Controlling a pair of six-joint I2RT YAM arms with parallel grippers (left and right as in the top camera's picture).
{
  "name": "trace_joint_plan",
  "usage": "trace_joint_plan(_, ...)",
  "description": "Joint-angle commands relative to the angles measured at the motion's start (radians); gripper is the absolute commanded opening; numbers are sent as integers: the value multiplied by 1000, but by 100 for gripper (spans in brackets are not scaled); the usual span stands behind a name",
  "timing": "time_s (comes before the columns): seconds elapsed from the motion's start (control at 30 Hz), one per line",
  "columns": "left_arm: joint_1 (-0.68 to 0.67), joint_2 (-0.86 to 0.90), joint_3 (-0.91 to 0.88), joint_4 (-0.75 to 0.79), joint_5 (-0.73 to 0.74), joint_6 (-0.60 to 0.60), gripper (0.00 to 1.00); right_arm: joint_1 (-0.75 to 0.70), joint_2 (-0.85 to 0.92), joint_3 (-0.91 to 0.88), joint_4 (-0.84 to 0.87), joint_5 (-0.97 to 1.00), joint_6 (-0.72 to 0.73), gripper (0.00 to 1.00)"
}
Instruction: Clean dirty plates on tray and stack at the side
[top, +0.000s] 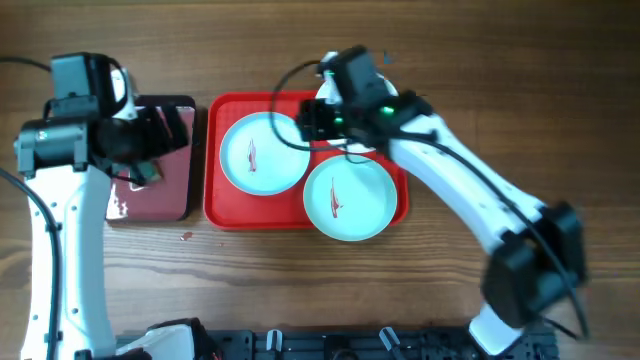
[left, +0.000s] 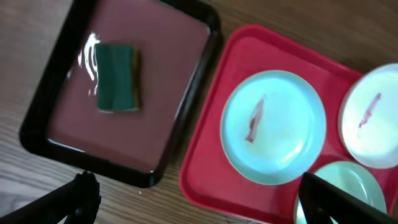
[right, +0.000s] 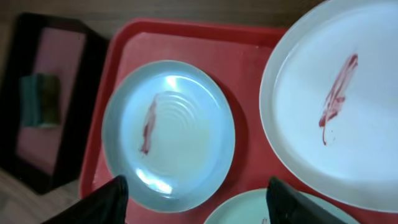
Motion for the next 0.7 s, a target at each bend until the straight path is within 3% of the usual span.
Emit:
trace_joint_plan(0.0,18,6,14,19,-19,-32,100,53,152,159,-77,151,26,66)
trace_joint_plan(0.23,18,8,13,48,-20,-31,100,58,309,163,-63,162,77,30)
trace_joint_plan(0.53,18,13,10,48,-35,-31,100,63,419,162,-53,163,101,25)
trace_joint_plan(0.6,18,23,6,48,-35,-31,100,63,429,162,-50,162,109,18)
trace_joint_plan(0.63,18,42,4,48,-35,-31,100,63,433,162,-51,162,121,6)
trace_joint_plan(0.67,18,72,0,55,-62,-32,100,63,434,162,-51,162,126,4)
